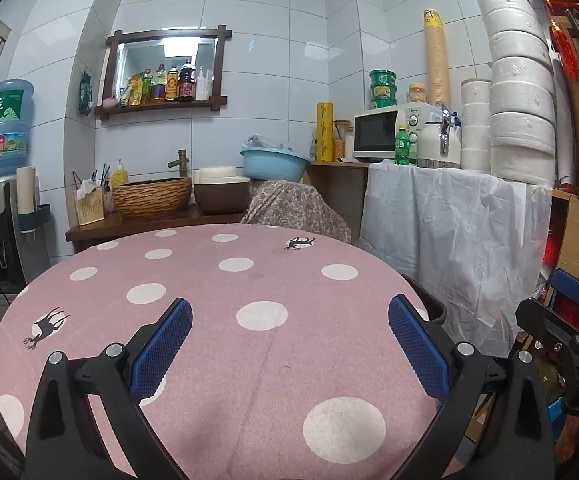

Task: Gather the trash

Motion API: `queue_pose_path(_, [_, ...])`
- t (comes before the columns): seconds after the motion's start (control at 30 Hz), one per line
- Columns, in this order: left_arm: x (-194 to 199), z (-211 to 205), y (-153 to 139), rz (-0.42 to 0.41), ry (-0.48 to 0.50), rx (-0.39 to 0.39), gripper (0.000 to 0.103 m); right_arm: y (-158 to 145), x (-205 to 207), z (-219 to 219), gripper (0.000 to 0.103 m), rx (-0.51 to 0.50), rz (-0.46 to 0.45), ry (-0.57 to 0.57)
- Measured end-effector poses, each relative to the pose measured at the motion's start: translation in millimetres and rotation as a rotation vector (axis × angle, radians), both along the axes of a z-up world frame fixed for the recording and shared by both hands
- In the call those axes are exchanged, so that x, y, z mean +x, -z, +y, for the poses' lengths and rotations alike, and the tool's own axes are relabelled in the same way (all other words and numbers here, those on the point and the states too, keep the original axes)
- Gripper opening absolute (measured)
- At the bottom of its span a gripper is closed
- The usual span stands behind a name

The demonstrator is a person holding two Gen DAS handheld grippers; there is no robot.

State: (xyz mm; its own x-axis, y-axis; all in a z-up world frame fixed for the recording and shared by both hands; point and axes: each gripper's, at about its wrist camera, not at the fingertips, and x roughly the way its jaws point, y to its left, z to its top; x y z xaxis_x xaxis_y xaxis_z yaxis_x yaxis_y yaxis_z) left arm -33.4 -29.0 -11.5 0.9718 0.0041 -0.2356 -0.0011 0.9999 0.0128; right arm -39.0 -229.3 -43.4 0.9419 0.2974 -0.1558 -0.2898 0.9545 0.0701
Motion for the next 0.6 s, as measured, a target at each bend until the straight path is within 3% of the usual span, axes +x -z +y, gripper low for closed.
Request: queue_pose_path(0.6, [-6.9,3.6,-3.0,-0.008,0.013,-0.009,0.098,-7.6,-2.9,-8.2,0.097,0.006,-0.01,0.011])
